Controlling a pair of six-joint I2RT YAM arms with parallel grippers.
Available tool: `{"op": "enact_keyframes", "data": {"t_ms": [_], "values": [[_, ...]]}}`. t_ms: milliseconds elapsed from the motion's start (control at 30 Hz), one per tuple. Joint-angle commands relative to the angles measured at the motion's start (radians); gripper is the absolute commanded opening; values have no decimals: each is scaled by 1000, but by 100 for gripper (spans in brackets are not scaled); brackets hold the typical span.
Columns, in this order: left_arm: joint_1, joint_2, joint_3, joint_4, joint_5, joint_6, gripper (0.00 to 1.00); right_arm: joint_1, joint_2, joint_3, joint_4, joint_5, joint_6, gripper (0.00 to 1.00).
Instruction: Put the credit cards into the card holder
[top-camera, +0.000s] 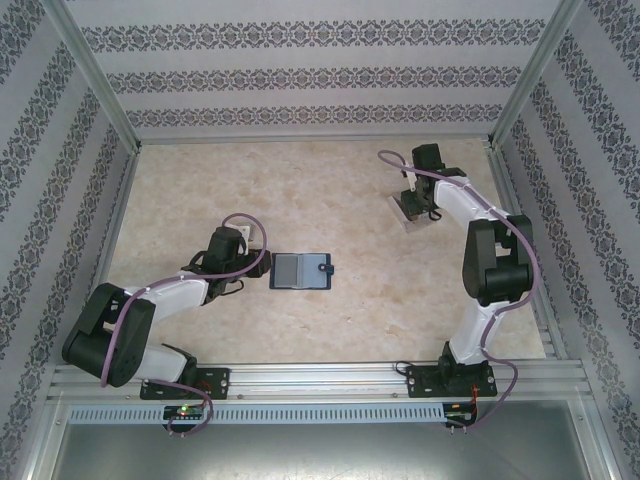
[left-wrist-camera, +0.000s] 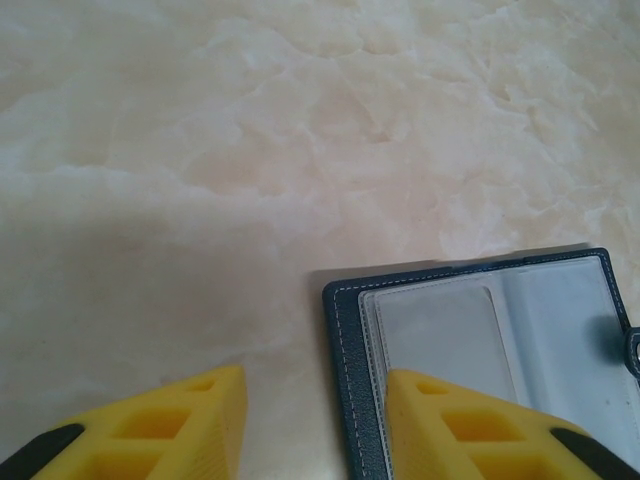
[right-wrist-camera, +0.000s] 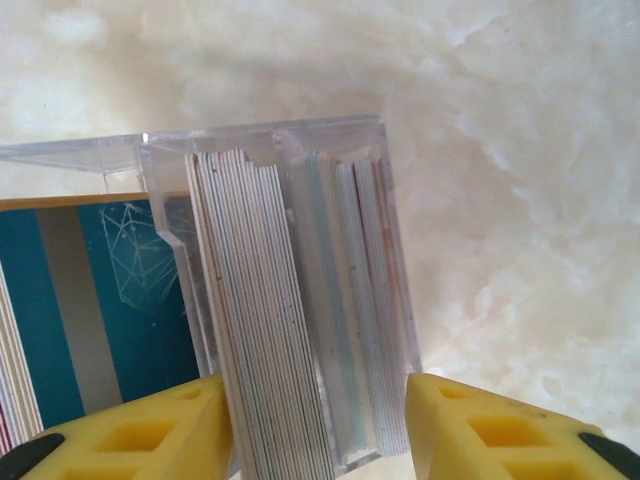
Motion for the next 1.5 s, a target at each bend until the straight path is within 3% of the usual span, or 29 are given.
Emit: {"op": "enact_keyframes", "data": {"t_ms": [0,333,500,633,900,1300,1467], "values": [[-16,8,19,-10,4,16,42,4,-39,-14,21,52,-12,47],[-16,10,34,-34,9,20,42,26,-23,-31,38,54,-28,41],[-16,13,35,-43,-11,22,42,37,-32,-42,55,103,-40,41],[-18,16,30,-28,8,15,42,42,-13,-22,20,106,-49,50],[-17,26,39,-44,-4,16,42,64,34,-8,17,185,-56,50],[-17,37,45,-42,11,13,42,79,-77,-86,135,231,-69,51],[-18,39,52,-57,10,9,42,82,-41,-60,108,237,-66,45]]}}
